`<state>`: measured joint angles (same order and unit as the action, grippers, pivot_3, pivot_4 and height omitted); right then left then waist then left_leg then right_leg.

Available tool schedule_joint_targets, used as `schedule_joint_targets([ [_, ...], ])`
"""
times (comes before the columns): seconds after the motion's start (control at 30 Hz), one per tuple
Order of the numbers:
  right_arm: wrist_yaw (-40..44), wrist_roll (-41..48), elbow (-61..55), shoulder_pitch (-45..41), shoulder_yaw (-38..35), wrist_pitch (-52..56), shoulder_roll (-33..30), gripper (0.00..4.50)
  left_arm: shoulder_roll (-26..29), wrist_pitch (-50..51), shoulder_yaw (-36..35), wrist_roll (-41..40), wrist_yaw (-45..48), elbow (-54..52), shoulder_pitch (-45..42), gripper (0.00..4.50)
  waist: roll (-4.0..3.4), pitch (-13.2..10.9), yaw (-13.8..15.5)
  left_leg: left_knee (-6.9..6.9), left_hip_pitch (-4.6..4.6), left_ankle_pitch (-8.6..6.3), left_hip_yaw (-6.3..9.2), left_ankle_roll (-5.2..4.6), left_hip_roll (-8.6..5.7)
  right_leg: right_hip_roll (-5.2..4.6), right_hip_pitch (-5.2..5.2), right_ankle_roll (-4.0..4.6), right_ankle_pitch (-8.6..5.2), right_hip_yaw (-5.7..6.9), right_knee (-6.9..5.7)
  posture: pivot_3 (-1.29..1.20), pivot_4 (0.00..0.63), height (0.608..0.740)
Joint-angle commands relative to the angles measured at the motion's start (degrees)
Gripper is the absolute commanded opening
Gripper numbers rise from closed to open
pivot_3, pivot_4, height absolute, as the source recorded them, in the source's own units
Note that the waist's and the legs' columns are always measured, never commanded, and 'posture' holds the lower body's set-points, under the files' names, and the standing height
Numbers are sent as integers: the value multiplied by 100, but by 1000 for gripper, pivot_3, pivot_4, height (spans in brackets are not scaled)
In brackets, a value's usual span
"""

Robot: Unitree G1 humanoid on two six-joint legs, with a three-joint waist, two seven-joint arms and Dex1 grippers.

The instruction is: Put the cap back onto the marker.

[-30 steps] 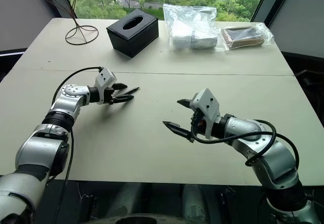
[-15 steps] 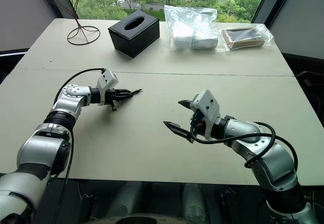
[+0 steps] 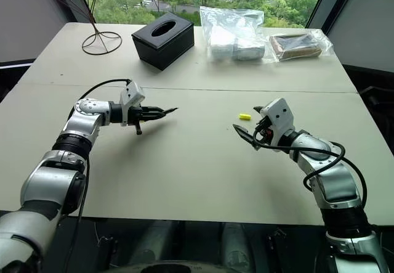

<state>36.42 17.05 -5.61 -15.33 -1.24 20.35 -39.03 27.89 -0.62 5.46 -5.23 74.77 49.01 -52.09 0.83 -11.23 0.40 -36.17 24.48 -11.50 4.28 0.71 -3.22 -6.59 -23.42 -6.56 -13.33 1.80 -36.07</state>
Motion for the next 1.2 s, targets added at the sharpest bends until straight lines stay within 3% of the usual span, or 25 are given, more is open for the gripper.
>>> schedule_joint_targets([
  [0.03, 413, -440, 698, -416, 197, -748, -98, 4500, 279, 558, -43, -346, 632, -932, -101, 36, 0, 0, -55, 0, 0, 0, 0, 0, 1, 4, -1, 0, 0, -1, -2, 0, 150, 740],
  [0.3, 992, -805, 2626, -1370, 472, -1527, 299, 4500, 580, 1714, -80, -772, 681, -2824, 377, 36, -3, -1, -158, 4, -9, 0, 13, 0, 5, 11, 0, 2, -1, -11, -6, 0, 150, 740],
  [0.63, 1504, -1047, 4554, -2359, 552, -1917, 786, 4500, 693, 2257, -178, -1083, 147, -3852, 1023, 36, -6, -3, -143, 3, -8, 3, 20, 5, 4, 12, 1, 2, 0, -13, -7, 0, 150, 740],
  [1.0, 2409, -1310, 4921, -2278, 746, -2160, 531, 4500, 794, 2430, -192, -1293, -192, -4333, 1344, 36, -7, -2, -134, 5, -13, 4, 20, 7, 2, 14, 4, 3, 0, -13, -8, 0, 150, 740],
  [1.1, 2427, -1295, 4938, -2261, 699, -2163, 547, 3623, 792, 2438, -176, -1321, -254, -4366, 1369, 0, -7, -2, -122, 4, -15, 4, 22, 7, 1, 14, 8, 3, 0, -12, -7, 0, 150, 740],
  [1.2, 2480, -1280, 4936, -2243, 698, -2113, 569, 2203, 764, 2417, -152, -1327, -308, -4349, 1350, 0, -7, -1, -120, 2, -23, 4, 22, 7, 1, 13, 19, 3, 0, -13, -6, 0, 150, 740],
])
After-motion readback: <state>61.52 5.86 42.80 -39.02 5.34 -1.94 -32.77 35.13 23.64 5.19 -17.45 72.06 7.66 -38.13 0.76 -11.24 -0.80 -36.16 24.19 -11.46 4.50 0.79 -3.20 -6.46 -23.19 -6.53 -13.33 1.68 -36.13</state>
